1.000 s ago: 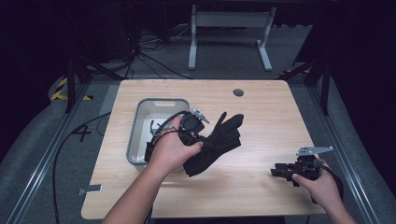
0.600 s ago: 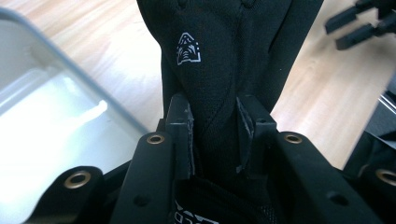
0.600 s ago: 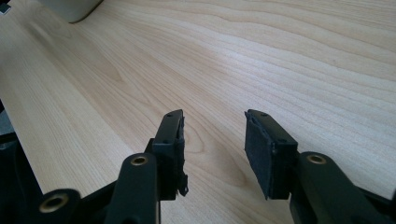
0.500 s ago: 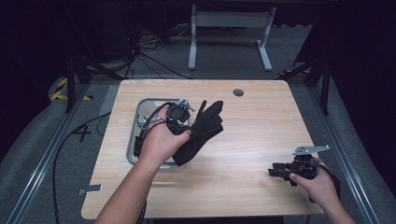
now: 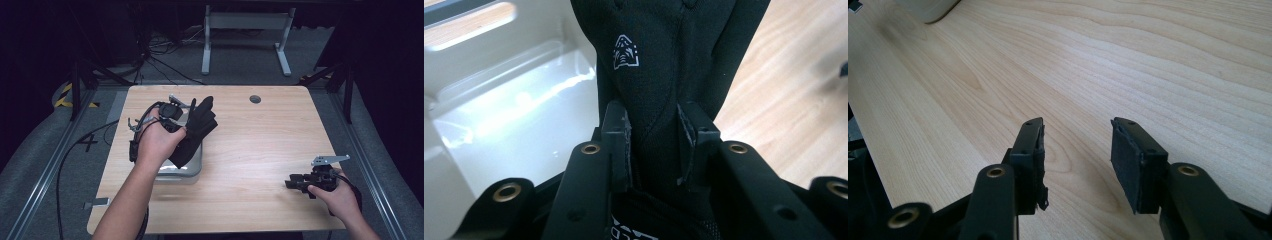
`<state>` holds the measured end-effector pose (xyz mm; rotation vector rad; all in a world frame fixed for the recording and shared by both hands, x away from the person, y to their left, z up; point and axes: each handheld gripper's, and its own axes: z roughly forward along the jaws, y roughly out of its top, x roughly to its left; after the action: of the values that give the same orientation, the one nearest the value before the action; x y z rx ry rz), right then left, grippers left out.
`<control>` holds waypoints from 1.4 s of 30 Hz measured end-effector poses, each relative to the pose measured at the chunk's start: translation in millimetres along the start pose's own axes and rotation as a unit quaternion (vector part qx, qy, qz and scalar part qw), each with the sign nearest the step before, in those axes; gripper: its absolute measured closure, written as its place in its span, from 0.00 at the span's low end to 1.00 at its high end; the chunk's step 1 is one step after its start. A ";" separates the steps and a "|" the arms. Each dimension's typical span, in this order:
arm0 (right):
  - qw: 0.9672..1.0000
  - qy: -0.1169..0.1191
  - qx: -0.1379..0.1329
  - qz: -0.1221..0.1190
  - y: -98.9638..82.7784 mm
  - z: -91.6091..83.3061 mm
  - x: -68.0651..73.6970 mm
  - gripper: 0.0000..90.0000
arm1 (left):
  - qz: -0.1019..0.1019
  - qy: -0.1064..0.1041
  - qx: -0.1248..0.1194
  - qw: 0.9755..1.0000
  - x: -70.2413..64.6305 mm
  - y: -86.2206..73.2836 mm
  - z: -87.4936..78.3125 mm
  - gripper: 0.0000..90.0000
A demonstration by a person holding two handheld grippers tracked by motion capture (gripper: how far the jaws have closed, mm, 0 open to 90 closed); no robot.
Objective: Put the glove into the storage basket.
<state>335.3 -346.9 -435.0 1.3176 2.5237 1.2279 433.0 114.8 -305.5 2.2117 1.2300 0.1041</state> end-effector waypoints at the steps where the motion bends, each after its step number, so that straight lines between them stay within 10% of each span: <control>1: 1.000 0.000 -0.001 0.002 -0.2 -0.2 -0.3 0.64 | -0.011 0.003 0.000 1.000 2.6 0.1 0.8 0.78; 17: 1.000 -0.001 -0.001 0.006 -2.6 -1.0 -0.7 0.63 | -0.087 0.039 0.025 0.995 32.4 -6.0 34.1 0.77; 42: 1.000 0.003 -0.003 0.004 -2.6 0.1 -0.2 0.62 | -0.139 0.077 0.071 0.985 55.5 -29.6 76.8 0.72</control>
<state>333.7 -347.8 -436.8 1.3262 2.5194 1.2414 468.8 134.9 -395.9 2.1569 1.6667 0.0780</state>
